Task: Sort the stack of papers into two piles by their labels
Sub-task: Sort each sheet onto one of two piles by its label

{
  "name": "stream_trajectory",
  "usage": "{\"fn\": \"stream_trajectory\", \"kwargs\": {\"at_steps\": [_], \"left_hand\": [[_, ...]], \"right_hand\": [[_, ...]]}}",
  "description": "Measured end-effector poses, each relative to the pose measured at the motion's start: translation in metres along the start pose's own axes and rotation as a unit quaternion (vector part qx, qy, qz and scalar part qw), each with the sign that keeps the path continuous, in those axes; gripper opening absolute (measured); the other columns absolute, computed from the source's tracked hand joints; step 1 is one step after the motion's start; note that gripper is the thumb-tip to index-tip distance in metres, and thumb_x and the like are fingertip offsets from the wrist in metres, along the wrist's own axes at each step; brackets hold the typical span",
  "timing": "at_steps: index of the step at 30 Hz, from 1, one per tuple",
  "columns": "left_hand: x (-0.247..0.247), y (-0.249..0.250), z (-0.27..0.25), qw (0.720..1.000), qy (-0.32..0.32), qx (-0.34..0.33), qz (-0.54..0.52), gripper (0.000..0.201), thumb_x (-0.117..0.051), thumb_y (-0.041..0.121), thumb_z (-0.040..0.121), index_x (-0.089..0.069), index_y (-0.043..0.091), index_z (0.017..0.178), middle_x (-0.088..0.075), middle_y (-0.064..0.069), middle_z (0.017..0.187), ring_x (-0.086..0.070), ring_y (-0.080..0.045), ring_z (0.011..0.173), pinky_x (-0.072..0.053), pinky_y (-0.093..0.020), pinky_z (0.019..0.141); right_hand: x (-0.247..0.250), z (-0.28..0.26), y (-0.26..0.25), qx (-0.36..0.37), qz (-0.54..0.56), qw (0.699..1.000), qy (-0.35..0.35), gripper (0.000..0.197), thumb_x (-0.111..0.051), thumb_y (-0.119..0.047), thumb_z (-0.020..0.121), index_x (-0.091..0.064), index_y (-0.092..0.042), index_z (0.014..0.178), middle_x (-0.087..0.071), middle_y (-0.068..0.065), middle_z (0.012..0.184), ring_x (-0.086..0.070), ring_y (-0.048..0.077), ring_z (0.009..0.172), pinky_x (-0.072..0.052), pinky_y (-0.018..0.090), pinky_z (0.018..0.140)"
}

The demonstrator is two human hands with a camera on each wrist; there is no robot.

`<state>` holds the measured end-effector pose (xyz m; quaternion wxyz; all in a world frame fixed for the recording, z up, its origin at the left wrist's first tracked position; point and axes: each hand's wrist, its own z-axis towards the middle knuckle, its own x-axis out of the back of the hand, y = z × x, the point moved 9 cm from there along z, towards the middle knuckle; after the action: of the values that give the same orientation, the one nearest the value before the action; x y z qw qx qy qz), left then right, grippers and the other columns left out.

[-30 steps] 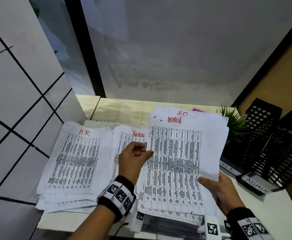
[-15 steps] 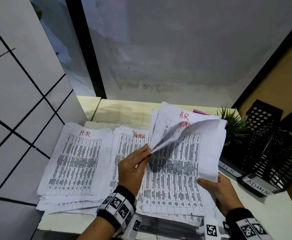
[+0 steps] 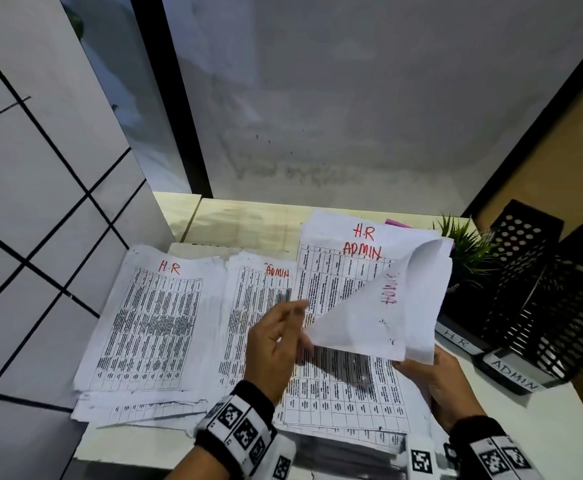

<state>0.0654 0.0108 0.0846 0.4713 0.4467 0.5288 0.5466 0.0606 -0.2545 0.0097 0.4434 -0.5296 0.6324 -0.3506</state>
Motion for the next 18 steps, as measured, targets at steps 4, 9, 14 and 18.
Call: {"fn": "stream_trajectory", "kwargs": {"at_steps": [4,9,14,18], "left_hand": [[0.005,0.007,0.006,0.997,0.043,-0.014,0.06,0.038,-0.064,0.038,0.085,-0.064,0.011,0.058,-0.058,-0.004,0.057,-0.054,-0.014,0.053,-0.046,-0.025,0.065],[0.02,-0.014,0.022,0.986,0.099,0.066,0.113,0.029,-0.081,0.019,0.073,-0.056,0.022,0.086,-0.058,0.005,0.092,-0.058,-0.01,0.081,-0.052,-0.024,0.069],[0.022,-0.018,0.025,0.987,0.121,0.075,0.08,0.019,-0.067,-0.006,0.078,-0.065,0.012,0.084,-0.063,0.0,0.076,-0.057,-0.011,0.067,-0.048,-0.015,0.06],[0.016,-0.007,0.018,0.991,0.1,0.019,0.083,0.031,-0.07,0.0,0.082,-0.069,0.03,0.077,-0.069,0.009,0.072,-0.062,0.004,0.064,-0.051,-0.014,0.063]], "right_hand": [[0.002,0.001,0.001,0.005,-0.002,1.0,0.012,0.099,-0.098,-0.038,0.018,-0.067,0.004,0.103,-0.073,0.023,0.098,-0.072,0.035,0.081,-0.059,0.035,0.067],[0.0,0.001,0.001,0.005,0.002,1.0,0.008,0.104,-0.098,-0.038,0.018,-0.066,0.005,0.107,-0.072,0.023,0.103,-0.071,0.038,0.09,-0.058,0.042,0.081],[0.001,0.001,0.003,0.001,0.007,1.0,0.008,0.104,-0.099,-0.036,0.02,-0.064,0.006,0.109,-0.072,0.023,0.103,-0.071,0.037,0.091,-0.059,0.037,0.081],[0.0,0.0,0.002,0.004,0.007,1.0,0.005,0.102,-0.099,-0.034,0.02,-0.064,0.006,0.107,-0.073,0.024,0.1,-0.072,0.035,0.086,-0.06,0.036,0.073]]}}
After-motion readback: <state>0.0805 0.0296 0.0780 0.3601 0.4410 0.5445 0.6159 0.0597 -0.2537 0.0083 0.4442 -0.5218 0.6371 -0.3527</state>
